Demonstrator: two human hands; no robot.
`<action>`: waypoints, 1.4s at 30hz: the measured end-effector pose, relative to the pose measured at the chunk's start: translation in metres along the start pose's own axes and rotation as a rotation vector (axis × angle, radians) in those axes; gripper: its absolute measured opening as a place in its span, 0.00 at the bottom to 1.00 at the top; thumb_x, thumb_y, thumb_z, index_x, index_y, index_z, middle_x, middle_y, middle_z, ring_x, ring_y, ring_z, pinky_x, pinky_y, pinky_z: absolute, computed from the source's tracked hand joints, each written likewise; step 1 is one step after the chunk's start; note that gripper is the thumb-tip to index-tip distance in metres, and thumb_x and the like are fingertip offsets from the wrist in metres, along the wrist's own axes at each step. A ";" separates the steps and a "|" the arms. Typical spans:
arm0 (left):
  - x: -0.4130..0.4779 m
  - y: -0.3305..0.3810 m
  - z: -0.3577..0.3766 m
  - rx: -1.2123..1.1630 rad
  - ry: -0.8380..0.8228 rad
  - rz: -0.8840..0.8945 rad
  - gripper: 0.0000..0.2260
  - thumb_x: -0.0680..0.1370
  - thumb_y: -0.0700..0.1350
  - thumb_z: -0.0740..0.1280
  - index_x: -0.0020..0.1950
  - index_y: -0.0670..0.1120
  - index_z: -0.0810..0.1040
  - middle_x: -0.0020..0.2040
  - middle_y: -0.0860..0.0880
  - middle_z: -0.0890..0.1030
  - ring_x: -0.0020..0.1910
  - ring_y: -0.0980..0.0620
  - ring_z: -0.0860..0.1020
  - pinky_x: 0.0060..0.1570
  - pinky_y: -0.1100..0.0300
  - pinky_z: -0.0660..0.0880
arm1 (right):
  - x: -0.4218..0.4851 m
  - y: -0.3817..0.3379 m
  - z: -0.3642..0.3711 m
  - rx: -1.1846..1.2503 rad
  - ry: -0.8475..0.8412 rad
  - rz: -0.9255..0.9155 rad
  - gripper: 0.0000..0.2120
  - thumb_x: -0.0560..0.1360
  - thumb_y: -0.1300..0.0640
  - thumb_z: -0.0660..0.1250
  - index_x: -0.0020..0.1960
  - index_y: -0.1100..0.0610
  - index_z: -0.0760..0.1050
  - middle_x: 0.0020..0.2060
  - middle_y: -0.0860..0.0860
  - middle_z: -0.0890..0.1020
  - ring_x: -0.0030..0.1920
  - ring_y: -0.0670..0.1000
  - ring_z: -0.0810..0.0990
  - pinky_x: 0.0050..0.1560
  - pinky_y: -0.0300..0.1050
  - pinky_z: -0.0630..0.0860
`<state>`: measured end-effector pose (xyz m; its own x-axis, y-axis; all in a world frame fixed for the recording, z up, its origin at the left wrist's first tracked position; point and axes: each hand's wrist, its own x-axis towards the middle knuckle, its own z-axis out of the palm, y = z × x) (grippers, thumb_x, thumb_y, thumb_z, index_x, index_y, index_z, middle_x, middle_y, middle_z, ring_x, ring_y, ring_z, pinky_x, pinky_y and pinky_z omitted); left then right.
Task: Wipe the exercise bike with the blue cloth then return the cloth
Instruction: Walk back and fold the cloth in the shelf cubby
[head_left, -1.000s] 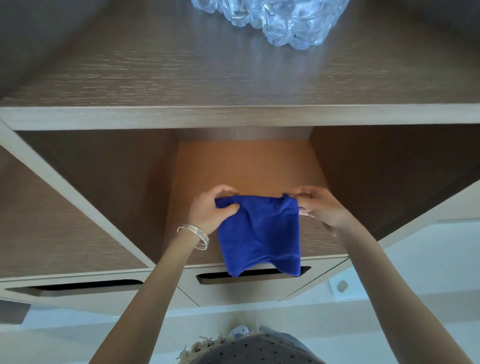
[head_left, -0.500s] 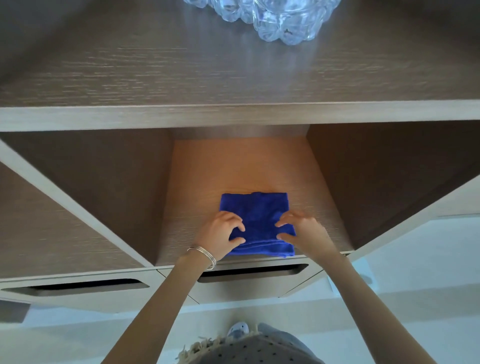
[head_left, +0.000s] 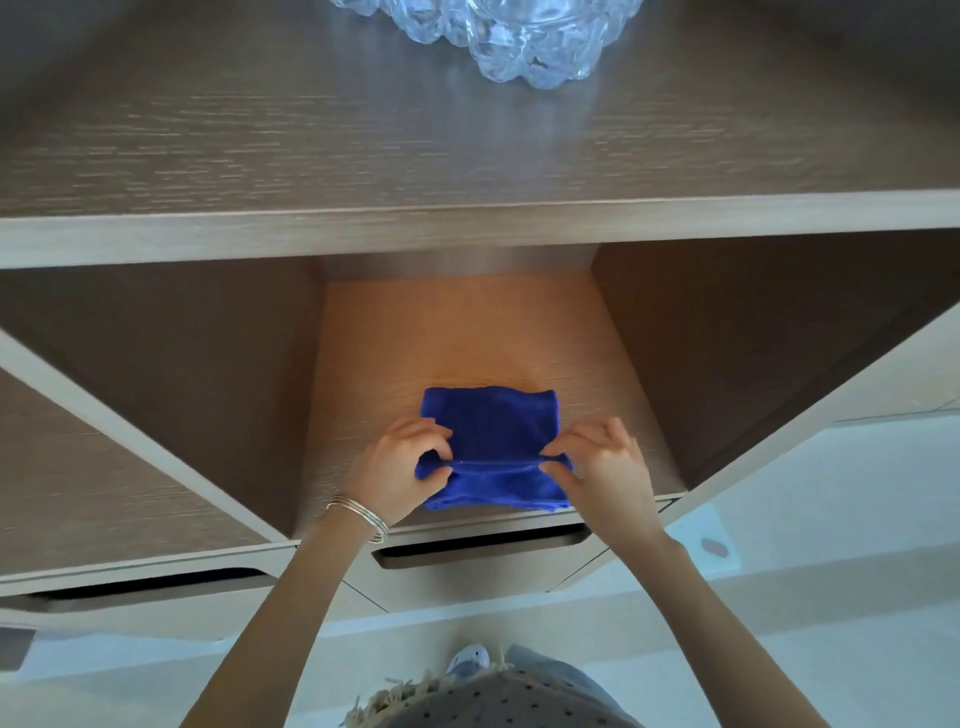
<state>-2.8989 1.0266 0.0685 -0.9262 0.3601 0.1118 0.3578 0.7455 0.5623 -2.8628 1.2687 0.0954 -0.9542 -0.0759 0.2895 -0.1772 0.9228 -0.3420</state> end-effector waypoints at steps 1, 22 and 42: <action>-0.001 -0.001 -0.001 0.031 -0.087 0.008 0.05 0.71 0.48 0.69 0.43 0.47 0.82 0.59 0.52 0.80 0.65 0.50 0.73 0.62 0.54 0.71 | -0.003 -0.004 0.002 -0.040 -0.142 0.020 0.03 0.69 0.55 0.73 0.43 0.50 0.82 0.44 0.44 0.82 0.56 0.53 0.75 0.51 0.48 0.70; 0.022 -0.008 0.007 0.226 -0.368 -0.088 0.42 0.71 0.62 0.69 0.77 0.52 0.51 0.79 0.51 0.46 0.77 0.50 0.43 0.76 0.51 0.46 | 0.038 0.007 0.040 -0.066 -0.521 -0.102 0.32 0.79 0.46 0.58 0.76 0.55 0.50 0.77 0.50 0.50 0.76 0.50 0.45 0.74 0.47 0.45; 0.012 0.006 0.034 0.234 -0.306 0.041 0.23 0.82 0.49 0.56 0.76 0.49 0.55 0.79 0.48 0.49 0.78 0.52 0.46 0.74 0.61 0.46 | 0.000 0.017 0.039 0.038 -0.479 0.046 0.26 0.79 0.48 0.60 0.74 0.48 0.57 0.75 0.41 0.53 0.75 0.40 0.49 0.64 0.42 0.71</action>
<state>-2.9037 1.0543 0.0450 -0.8451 0.5162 -0.1391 0.4436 0.8222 0.3567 -2.8757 1.2696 0.0545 -0.9634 -0.2092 -0.1674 -0.1327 0.9154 -0.3800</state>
